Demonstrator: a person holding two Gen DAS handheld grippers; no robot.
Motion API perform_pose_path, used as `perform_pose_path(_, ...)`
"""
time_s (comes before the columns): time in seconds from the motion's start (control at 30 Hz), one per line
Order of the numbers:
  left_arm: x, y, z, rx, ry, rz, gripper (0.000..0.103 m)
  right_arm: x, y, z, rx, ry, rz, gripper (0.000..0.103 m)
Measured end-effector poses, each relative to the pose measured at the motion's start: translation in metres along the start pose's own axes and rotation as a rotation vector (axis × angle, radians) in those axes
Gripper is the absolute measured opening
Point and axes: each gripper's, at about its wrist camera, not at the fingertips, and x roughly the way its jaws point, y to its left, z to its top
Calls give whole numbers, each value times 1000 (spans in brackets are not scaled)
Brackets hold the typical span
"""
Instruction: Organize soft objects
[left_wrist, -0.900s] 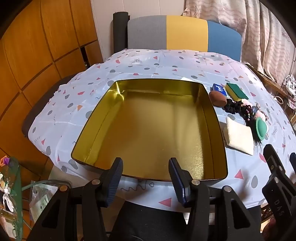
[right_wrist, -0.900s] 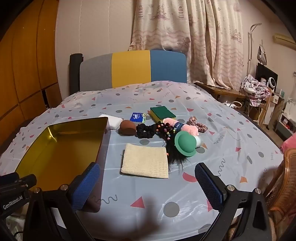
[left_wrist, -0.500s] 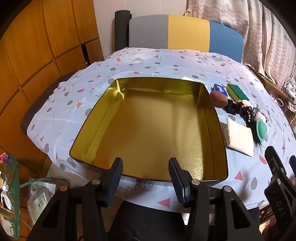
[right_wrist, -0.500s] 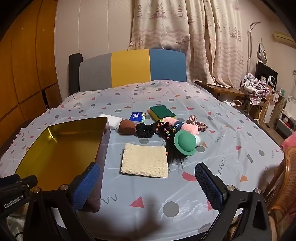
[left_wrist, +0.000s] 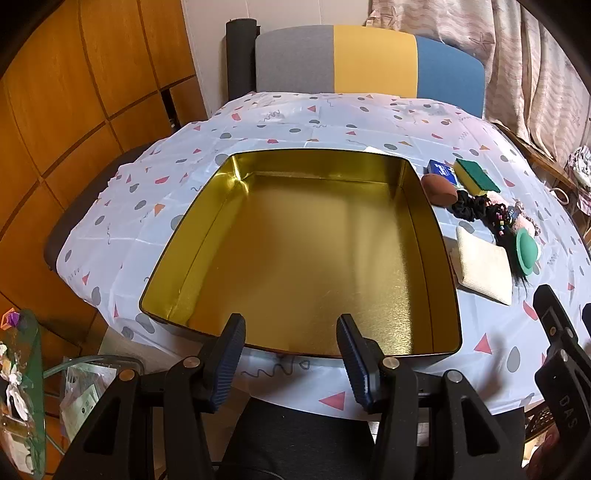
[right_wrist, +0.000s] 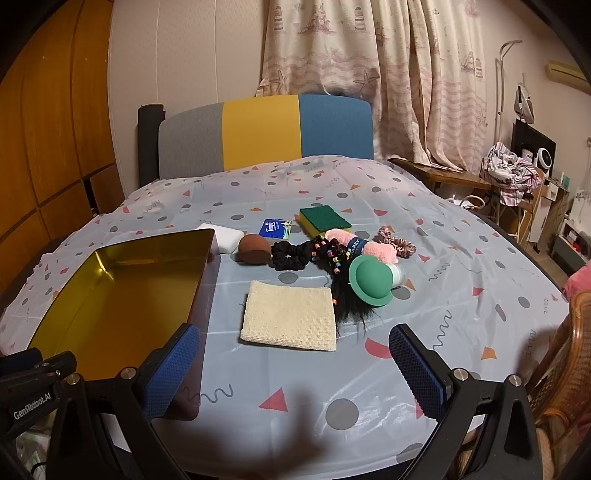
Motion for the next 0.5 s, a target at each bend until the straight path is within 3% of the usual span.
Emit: perform_pose_path(0.5,2,1,0,0,9,-3,52,0,-1,0,1,4,-1,103)
